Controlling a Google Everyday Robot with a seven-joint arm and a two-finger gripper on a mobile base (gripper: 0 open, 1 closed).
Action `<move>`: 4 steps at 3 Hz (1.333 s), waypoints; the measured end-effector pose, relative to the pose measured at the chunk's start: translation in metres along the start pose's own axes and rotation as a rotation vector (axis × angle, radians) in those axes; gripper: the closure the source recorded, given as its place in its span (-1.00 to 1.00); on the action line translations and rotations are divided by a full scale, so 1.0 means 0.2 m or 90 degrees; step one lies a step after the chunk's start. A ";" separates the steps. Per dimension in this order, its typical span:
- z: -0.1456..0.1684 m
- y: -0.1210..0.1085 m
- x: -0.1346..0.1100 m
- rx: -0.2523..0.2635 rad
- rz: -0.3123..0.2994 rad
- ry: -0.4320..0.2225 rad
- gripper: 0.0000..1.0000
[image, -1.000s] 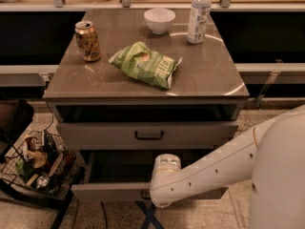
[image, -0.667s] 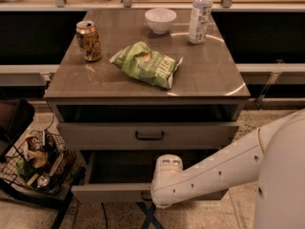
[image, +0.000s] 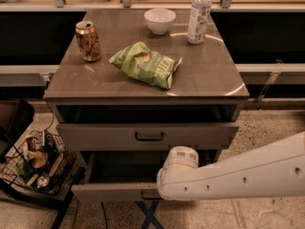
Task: Open middle drawer
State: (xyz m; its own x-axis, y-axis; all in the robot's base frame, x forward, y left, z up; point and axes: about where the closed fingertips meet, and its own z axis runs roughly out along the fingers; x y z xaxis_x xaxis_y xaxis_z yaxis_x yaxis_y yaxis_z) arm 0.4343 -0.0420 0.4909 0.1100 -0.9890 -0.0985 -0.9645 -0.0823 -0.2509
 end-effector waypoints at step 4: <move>-0.29 -0.39 0.21 0.123 -0.024 -0.037 1.00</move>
Offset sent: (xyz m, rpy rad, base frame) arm 0.0439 -0.0416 0.1101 0.0782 -0.1795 0.0036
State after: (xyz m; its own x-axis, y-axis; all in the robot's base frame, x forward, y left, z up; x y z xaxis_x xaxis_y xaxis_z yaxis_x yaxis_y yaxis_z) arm 0.5006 -0.0832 0.5615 0.1639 -0.9766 -0.1395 -0.8958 -0.0882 -0.4356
